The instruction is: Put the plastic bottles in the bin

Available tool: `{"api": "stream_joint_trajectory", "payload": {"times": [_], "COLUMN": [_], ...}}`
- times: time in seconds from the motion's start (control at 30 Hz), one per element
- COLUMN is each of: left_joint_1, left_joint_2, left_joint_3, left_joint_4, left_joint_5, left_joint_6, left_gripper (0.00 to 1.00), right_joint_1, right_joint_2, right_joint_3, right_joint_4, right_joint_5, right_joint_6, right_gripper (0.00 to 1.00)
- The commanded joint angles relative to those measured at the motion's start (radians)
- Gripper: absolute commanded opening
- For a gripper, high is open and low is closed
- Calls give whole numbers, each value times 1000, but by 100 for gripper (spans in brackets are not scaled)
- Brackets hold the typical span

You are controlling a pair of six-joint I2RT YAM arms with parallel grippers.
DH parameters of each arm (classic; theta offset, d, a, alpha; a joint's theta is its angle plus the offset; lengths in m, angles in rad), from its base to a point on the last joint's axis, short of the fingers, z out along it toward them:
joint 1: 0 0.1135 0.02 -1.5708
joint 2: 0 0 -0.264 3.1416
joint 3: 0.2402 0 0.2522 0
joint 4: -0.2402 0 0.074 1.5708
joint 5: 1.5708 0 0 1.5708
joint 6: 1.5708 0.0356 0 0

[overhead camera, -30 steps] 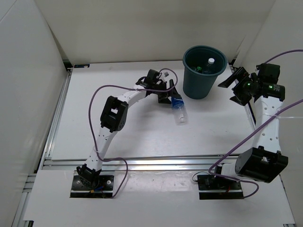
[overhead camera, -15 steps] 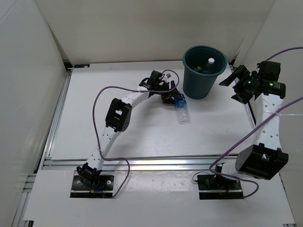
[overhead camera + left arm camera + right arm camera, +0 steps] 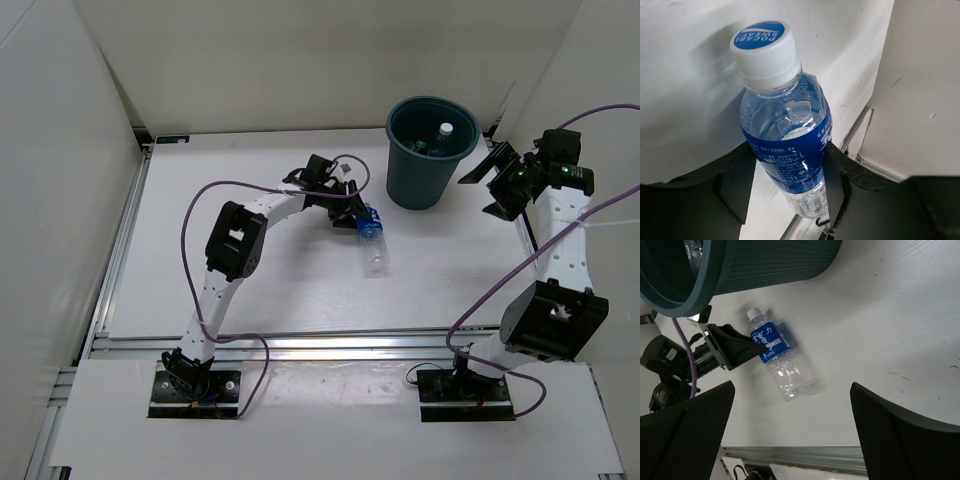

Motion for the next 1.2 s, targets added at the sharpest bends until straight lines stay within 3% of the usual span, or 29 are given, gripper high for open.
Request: {"api": "stream_joint_trajectory", "payload": {"times": [0.0,0.13,0.3,0.33,0.4,0.43,0.53,0.6,0.67,0.77,0.9,1.17], "left_joint_1": [36,67,104,104,83,82,82,72,59,-3,-74,-138], "left_joint_2": [-124,-205,-362,-362,-321,-290,-166,-190,-190,-88,-43,14], "left_joint_3": [-25,-48,28,121,258,421,672,571,584,700,662,613], "left_joint_4": [4,-5,-36,-36,-36,-36,22,233,312,348,519,602], "left_joint_5": [-10,-37,-214,-307,-376,-416,-503,-572,-620,-647,-717,-785], "left_joint_6": [41,41,85,107,163,173,185,194,216,315,418,458], "left_gripper": [41,39,39,39,39,39,40,40,40,40,45,50], "right_joint_1": [-3,-3,-3,-3,-3,-3,-3,-3,-3,-3,-3,-3], "right_joint_2": [6,15,6,6,-3,-3,-17,-37,-46,-57,-69,-184], "right_joint_3": [40,49,49,49,49,40,18,18,18,18,52,55], "right_joint_4": [19,28,28,28,28,28,19,9,0,-11,-29,-13], "right_joint_5": [-41,-53,-53,-53,-53,-53,-62,-73,-84,-149,-368,-541], "right_joint_6": [4,14,14,14,14,14,14,14,14,14,99,109], "right_gripper": [99,99,99,99,99,99,99,99,99,99,99,99]}}
